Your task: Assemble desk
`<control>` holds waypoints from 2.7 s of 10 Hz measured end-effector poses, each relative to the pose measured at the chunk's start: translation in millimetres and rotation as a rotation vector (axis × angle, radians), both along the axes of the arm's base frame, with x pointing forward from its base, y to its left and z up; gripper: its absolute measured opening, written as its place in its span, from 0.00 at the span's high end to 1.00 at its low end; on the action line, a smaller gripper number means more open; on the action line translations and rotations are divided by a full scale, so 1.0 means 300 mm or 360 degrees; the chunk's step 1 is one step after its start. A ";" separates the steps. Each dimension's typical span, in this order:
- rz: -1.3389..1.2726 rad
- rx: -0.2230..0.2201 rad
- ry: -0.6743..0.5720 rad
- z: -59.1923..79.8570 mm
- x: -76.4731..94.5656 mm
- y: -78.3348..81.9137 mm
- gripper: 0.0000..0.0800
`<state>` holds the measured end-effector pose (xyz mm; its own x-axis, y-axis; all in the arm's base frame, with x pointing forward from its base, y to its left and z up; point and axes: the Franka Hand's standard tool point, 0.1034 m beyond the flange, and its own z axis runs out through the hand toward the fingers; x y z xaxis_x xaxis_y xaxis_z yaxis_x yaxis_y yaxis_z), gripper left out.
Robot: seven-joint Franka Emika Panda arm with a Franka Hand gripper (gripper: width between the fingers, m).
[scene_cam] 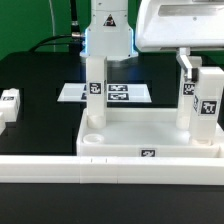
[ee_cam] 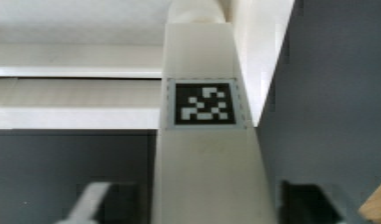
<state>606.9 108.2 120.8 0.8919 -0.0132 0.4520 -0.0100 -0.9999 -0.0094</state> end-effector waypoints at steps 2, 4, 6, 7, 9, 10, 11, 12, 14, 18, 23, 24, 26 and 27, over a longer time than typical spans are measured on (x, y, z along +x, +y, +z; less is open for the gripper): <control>0.0000 0.0000 0.0000 0.000 0.000 0.000 0.23; 0.0003 0.0007 0.0005 0.023 0.005 0.002 0.20; 0.0013 0.0015 0.0022 0.076 0.008 -0.007 0.19; 0.0010 0.0023 0.0026 0.094 0.011 -0.008 0.19; 0.0011 0.0019 0.0038 0.083 0.006 -0.008 0.19; 0.0010 0.0019 0.0059 0.080 0.004 -0.007 0.19; 0.0010 0.0017 0.0064 0.072 0.002 -0.009 0.19; 0.0004 0.0009 0.0128 0.045 -0.008 -0.017 0.19; -0.0015 0.0010 0.0391 0.031 -0.010 -0.024 0.19; -0.0038 -0.0013 0.0838 0.017 0.014 -0.027 0.19; -0.0024 -0.0018 0.0812 -0.004 0.027 0.012 0.19; -0.0024 -0.0021 0.0812 -0.005 0.027 0.011 0.19; -0.0026 -0.0022 0.0811 -0.007 0.028 0.009 0.51; -0.0027 -0.0022 0.0811 -0.007 0.028 0.007 0.51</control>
Offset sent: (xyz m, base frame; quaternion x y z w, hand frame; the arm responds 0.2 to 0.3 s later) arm -0.0019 -0.0018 0.0174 0.0025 -0.0157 -0.0088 0.9998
